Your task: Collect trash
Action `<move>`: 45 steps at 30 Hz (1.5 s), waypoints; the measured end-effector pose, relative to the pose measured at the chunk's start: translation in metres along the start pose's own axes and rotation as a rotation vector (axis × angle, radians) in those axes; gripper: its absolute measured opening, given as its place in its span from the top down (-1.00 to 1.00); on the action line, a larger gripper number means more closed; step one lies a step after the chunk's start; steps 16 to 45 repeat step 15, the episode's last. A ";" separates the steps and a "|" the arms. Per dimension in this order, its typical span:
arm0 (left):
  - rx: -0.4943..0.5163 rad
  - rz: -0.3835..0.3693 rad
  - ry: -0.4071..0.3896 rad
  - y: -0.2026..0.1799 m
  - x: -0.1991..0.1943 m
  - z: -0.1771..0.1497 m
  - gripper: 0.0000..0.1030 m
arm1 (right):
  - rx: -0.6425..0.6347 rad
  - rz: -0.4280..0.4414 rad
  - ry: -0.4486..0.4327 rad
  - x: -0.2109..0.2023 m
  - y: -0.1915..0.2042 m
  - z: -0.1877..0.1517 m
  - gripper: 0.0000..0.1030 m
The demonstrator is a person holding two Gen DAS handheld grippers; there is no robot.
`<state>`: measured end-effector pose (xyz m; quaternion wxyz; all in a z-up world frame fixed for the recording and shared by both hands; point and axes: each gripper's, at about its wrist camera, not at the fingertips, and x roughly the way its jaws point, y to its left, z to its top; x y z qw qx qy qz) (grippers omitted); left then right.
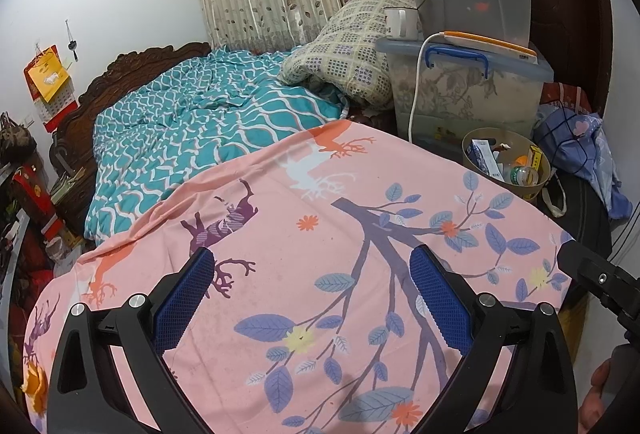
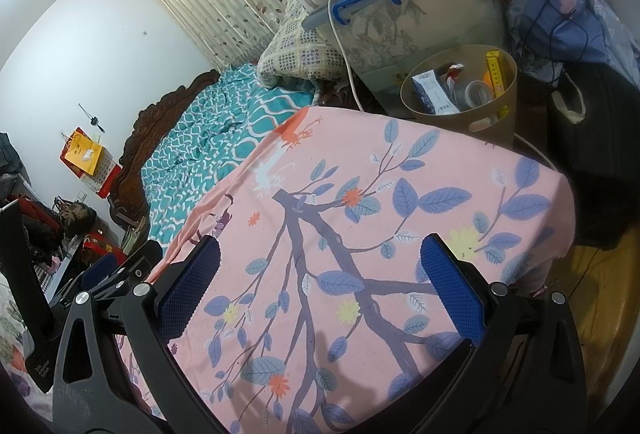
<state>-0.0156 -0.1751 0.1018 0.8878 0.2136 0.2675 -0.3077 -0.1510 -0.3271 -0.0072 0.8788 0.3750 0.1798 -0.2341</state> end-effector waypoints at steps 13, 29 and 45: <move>0.043 -0.032 -0.012 -0.002 -0.002 -0.005 -0.83 | 0.002 -0.001 0.002 0.000 0.000 0.001 -0.93; 0.042 -0.032 -0.011 -0.003 -0.002 -0.005 -0.83 | 0.002 -0.002 0.005 0.002 0.000 -0.004 -0.93; 0.042 -0.032 -0.011 -0.003 -0.002 -0.005 -0.83 | 0.002 -0.002 0.005 0.002 0.000 -0.004 -0.93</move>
